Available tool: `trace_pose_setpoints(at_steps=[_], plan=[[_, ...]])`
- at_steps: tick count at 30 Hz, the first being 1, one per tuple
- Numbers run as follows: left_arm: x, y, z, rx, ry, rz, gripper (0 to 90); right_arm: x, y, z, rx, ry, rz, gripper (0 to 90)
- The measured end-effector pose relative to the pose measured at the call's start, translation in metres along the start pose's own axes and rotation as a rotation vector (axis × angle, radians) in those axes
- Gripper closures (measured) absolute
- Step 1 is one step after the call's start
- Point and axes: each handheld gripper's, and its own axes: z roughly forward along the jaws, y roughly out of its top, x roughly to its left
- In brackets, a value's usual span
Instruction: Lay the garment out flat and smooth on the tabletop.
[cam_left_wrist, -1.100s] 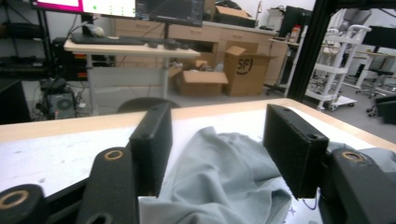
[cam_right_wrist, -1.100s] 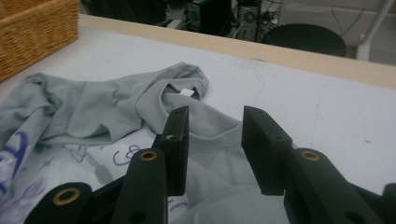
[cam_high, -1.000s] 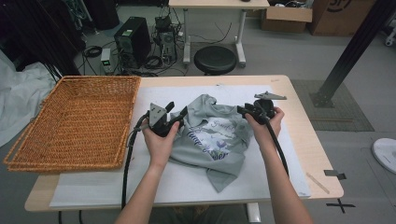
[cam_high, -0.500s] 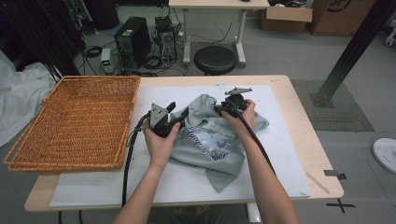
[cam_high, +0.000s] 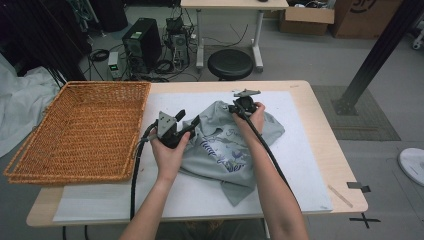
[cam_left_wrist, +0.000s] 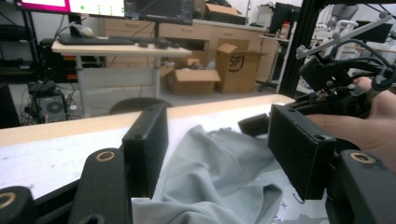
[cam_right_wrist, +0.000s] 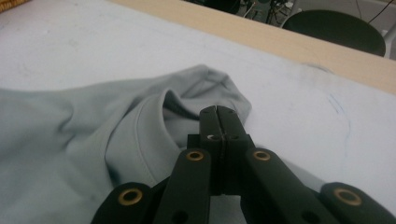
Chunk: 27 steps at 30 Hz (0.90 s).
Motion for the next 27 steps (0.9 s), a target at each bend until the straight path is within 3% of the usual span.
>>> trace_pose_setpoints(at_steps=[4,8,9,12,13,15,16,17,18,19,21,22,23,24,25,26,27], plan=[[0.003,0.001,-0.004,-0.012,0.022,-0.003,39.1,0.005,0.013,0.014,-0.052,0.040,0.012,90.0],[0.007,0.002,-0.008,-0.023,0.038,-0.007,39.2,0.009,0.022,0.026,-0.069,0.085,0.017,90.0],[0.008,0.002,-0.009,-0.024,0.043,-0.007,39.2,0.014,0.027,0.034,-0.100,0.138,0.020,90.0],[0.010,0.002,-0.012,-0.025,0.054,-0.005,39.2,0.020,0.032,0.039,-0.081,0.151,-0.005,90.0],[0.011,0.001,-0.013,-0.023,0.054,-0.009,39.2,0.021,0.032,0.035,-0.076,0.145,-0.004,80.6],[0.011,0.001,-0.013,-0.020,0.056,-0.009,39.1,0.019,0.031,0.030,-0.070,0.151,0.018,77.2],[0.011,0.000,-0.012,-0.020,0.056,-0.007,39.0,0.016,0.030,0.023,-0.060,0.153,0.036,74.2],[0.009,-0.001,-0.011,-0.014,0.049,-0.005,38.8,0.006,0.026,0.003,-0.077,0.149,0.069,71.2],[0.009,-0.001,-0.011,-0.014,0.049,-0.005,38.7,0.006,0.026,0.003,-0.077,0.149,0.069,71.2],[0.007,-0.003,-0.008,-0.009,0.041,-0.007,38.5,-0.003,0.021,-0.024,-0.115,0.140,0.067,68.3],[0.005,-0.006,-0.005,0.007,0.032,0.004,38.3,-0.009,0.013,-0.054,-0.149,0.137,0.070,65.3],[0.005,-0.006,-0.005,0.007,0.032,0.004,38.0,-0.009,0.013,-0.054,-0.149,0.137,0.070,65.3],[0.003,-0.008,-0.003,0.034,0.030,0.002,37.5,-0.014,0.003,-0.082,-0.149,0.114,0.060,60.7],[0.003,-0.008,-0.003,0.034,0.030,0.002,36.6,-0.014,0.003,-0.082,-0.149,0.114,0.060,60.7],[0.002,-0.009,-0.003,0.042,0.030,0.004,36.0,-0.018,-0.012,-0.108,-0.150,0.082,0.064,60.1],[0.000,-0.010,-0.003,0.045,0.029,0.010,36.0,-0.018,-0.012,-0.108,-0.150,0.082,0.064,60.1],[-0.003,-0.010,-0.003,0.046,0.028,0.010,36.0,-0.019,-0.031,-0.127,-0.125,0.049,0.082,59.6]])
